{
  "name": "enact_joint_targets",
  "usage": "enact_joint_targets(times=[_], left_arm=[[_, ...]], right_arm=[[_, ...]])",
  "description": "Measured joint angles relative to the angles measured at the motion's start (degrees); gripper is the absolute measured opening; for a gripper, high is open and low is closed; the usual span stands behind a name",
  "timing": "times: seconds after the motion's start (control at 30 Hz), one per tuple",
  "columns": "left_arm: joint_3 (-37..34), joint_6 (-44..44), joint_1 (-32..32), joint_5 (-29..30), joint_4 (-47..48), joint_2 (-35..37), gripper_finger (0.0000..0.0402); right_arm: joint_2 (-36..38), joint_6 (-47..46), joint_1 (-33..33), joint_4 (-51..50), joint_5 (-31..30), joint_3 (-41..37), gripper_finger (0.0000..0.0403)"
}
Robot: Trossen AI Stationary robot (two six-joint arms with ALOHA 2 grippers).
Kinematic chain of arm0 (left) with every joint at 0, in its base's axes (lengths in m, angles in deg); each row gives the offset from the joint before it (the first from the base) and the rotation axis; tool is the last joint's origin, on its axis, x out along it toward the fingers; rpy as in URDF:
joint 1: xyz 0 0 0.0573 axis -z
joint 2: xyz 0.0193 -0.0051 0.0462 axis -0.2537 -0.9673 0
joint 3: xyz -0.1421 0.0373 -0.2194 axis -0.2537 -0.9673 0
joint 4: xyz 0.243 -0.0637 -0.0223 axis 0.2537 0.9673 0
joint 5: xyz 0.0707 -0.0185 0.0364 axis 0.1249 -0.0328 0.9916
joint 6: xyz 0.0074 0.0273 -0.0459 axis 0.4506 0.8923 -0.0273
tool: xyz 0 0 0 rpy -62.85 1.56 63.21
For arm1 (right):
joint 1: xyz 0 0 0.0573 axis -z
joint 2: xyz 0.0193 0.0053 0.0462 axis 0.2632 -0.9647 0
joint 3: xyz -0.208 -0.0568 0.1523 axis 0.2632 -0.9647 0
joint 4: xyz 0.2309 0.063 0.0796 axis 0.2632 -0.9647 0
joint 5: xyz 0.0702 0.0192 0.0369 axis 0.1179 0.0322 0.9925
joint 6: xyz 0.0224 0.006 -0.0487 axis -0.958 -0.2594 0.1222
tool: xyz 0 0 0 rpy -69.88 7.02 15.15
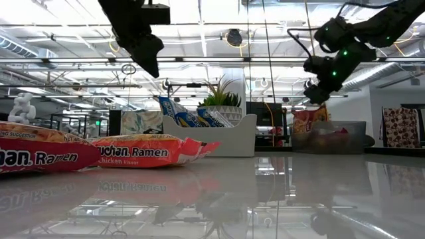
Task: Sort Maruchan noodles
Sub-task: Put the red noodle pack into the black bin
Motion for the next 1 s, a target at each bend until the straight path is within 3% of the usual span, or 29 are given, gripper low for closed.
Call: enact_joint_targets(times=[0.3,0.57,0.73,1.0], left_arm=[[0.0,2.88,1.83,-14.08,-2.15,0.0,0.0296],[0.0,4.06,5.55,-24.25,-2.12,-0.01,0.0296],[0.0,-0.55,8.9,-25.68,-2.12,-0.02,0.0296],[0.0,-11.36,15.71,-25.66,-2.09,-0.02,0.0296]], right_arm=[[8.31,-1.74,-3.65,-0.23,0.86,0.0,0.016],[14.48,-6.59,-8.16,-0.39,20.55,0.0,0.016],[15.25,-11.13,-12.23,-1.73,22.31,0.0,0.016],[15.23,-17.95,-21.86,-2.94,31.74,0.0,0.016]])
